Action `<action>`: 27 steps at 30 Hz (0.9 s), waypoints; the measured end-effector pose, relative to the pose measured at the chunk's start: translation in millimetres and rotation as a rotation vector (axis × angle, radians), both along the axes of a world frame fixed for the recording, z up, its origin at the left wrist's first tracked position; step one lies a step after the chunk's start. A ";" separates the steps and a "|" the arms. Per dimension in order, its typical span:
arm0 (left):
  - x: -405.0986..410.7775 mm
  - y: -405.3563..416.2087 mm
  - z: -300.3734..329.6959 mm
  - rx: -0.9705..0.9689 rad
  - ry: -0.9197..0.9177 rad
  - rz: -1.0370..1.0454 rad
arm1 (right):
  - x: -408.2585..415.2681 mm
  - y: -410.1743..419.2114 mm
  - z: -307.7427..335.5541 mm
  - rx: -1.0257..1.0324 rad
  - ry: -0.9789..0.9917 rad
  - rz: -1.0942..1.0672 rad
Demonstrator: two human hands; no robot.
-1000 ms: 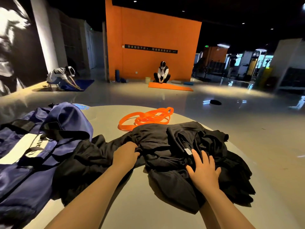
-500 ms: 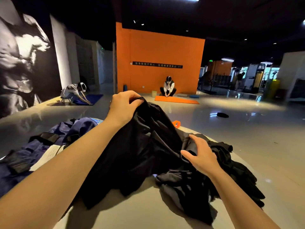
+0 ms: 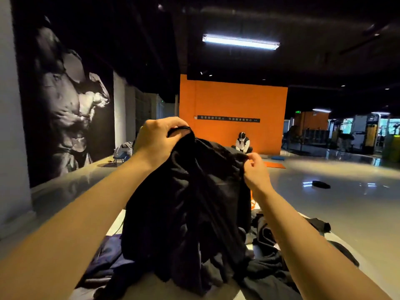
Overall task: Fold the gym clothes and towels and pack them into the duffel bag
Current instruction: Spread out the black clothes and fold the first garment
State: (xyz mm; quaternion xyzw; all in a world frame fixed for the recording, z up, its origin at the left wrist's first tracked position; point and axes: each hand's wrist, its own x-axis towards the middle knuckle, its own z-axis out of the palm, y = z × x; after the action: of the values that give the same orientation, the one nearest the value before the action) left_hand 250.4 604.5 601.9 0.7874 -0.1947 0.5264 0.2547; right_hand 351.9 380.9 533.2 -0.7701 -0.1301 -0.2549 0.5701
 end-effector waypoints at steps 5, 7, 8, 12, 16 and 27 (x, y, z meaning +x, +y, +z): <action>-29.7 26.2 19.2 -0.005 -0.057 0.072 | -35.9 0.0 78.9 0.075 -0.323 -0.036; -37.5 31.2 25.0 -0.011 -0.039 0.066 | -49.2 -5.2 94.9 0.051 -0.399 -0.023; -40.5 32.1 27.4 -0.020 -0.027 0.066 | -55.0 -8.7 99.2 0.027 -0.426 -0.042; -55.3 23.8 34.6 0.002 -0.058 0.065 | -82.8 -34.0 107.5 -0.111 -0.505 -0.182; -74.7 7.9 40.1 0.075 -0.130 0.033 | -112.0 -69.7 118.7 -0.228 -0.598 -0.294; -124.3 -23.9 1.0 0.113 -0.085 -0.145 | -205.2 -133.8 91.6 -0.222 -0.392 -0.104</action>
State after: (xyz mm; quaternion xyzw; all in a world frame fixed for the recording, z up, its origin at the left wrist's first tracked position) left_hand 126.2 580.6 603.0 0.7614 -0.2911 0.5277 0.2390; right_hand 146.7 247.1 624.9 -0.7695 -0.2258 -0.4127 0.4320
